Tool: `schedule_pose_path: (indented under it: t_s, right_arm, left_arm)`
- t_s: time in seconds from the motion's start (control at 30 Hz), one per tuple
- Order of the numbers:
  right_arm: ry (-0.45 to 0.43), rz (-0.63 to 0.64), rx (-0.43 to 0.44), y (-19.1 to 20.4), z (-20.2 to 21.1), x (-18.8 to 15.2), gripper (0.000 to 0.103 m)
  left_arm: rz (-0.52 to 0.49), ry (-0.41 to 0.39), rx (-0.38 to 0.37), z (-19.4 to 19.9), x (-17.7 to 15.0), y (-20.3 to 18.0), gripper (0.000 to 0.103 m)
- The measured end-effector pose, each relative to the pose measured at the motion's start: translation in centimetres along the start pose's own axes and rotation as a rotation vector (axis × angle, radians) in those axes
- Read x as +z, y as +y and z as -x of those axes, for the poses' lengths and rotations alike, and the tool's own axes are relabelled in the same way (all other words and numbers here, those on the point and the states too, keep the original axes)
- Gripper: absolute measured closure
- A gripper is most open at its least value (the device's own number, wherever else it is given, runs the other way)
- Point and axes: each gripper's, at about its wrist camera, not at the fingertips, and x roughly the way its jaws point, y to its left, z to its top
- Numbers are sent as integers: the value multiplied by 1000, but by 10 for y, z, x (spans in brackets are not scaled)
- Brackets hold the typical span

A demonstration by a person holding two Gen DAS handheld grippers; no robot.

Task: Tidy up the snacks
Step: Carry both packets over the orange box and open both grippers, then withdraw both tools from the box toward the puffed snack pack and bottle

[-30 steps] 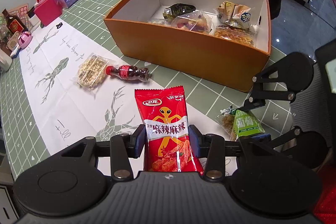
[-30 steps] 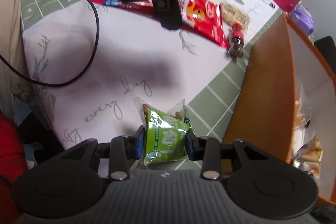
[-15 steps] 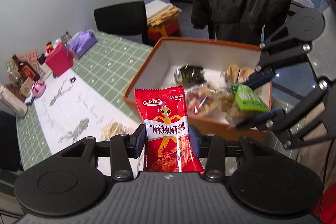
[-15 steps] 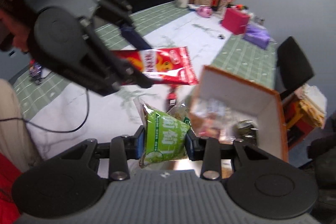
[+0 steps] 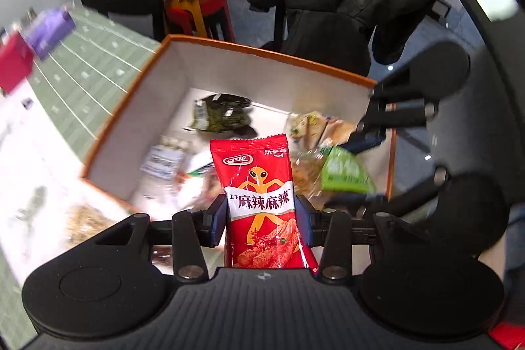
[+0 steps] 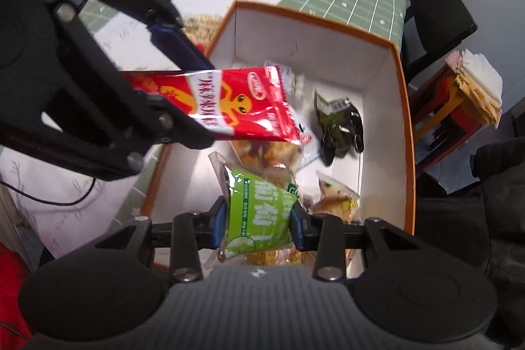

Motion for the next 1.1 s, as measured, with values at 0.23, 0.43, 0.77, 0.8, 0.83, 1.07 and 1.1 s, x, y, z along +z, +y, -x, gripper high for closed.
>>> schedule_pose_path:
  t_s: [0.23, 0.43, 0.77, 0.8, 0.83, 1.07, 1.1]
  right_arm:
    - [41, 10, 11, -12, -10, -5, 66]
    - [81, 12, 58, -18, -18, -7, 65]
    - [97, 5, 106, -20, -23, -8, 63]
    - [95, 0, 109, -20, -22, -8, 61]
    - [93, -3, 111, -20, -22, -8, 57]
    - [88, -10, 120, -17, -22, -5, 47]
    - [84, -8, 118, -16, -22, -4, 47]
  left_arm:
    - [13, 111, 2, -44, 5, -6, 54]
    - [-3, 156, -3, -54, 7, -8, 53]
    - [102, 171, -55, -45, 14, 12, 43]
    - [114, 159, -60, -41, 15, 14, 43]
    - [125, 147, -66, -38, 15, 16, 43]
    - [191, 69, -118, -14, 9, 27, 28]
    - [181, 57, -94, -10, 6, 26, 29]
